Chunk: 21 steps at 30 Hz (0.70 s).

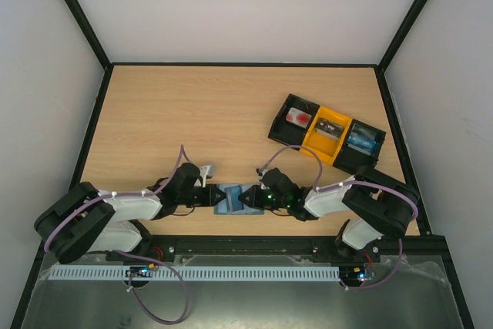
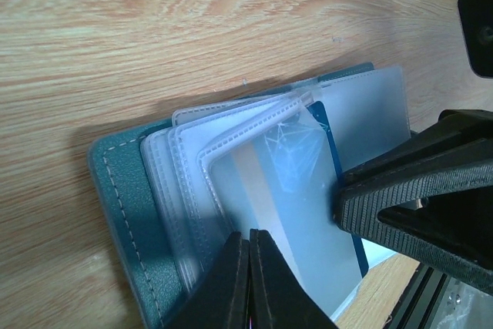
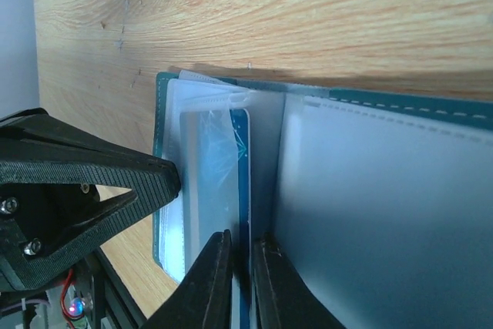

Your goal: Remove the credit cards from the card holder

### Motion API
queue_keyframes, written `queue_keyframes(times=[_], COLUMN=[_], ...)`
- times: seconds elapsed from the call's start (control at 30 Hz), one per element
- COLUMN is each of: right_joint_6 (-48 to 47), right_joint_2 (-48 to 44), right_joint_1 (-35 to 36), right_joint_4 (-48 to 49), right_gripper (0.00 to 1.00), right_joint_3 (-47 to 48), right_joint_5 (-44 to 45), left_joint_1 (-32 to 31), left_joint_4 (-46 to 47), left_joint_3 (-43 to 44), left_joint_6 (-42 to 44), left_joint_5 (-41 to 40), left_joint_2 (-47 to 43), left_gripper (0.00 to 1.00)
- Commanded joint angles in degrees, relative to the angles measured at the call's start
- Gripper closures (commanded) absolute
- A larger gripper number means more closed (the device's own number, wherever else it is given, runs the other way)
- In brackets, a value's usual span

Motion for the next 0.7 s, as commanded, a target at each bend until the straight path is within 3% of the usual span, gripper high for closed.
queue_keyframes(times=[0.0, 0.2, 0.33, 0.43, 0.67], right_joint_6=[0.88, 1.59, 1.60, 1.51, 1.75], right_joint_2=[-1.49, -3.11, -3.36, -3.10, -3.35], right_joint_1=[-0.50, -0.99, -1.22, -1.29, -1.53], right_joint_4=[2.07, 2.78, 2.35, 2.78, 3.34], right_gripper=[0.94, 0.98, 0.89, 0.98, 0.98], right_joint_3=[-1.00, -2.41, -2.74, -2.87, -3.32], right_joint_5=[-0.85, -0.43, -0.56, -1.06, -0.71], left_joint_1=[0.19, 0.18, 0.19, 0.19, 0.19], left_joint_4=[-3.20, -3.19, -2.88, -2.69, -2.51], left_joint_3=[0.16, 0.10, -0.12, 0.05, 0.06], left_joint_6=[1.31, 1.09, 0.87, 0.81, 0.78], left_joint_5=[-1.81, -1.97, -2.07, -2.03, -1.90], left_joint_2=[-0.17, -0.54, -0.57, -0.22, 0.18], left_gripper=[0.97, 0.97, 0.97, 0.97, 0.97])
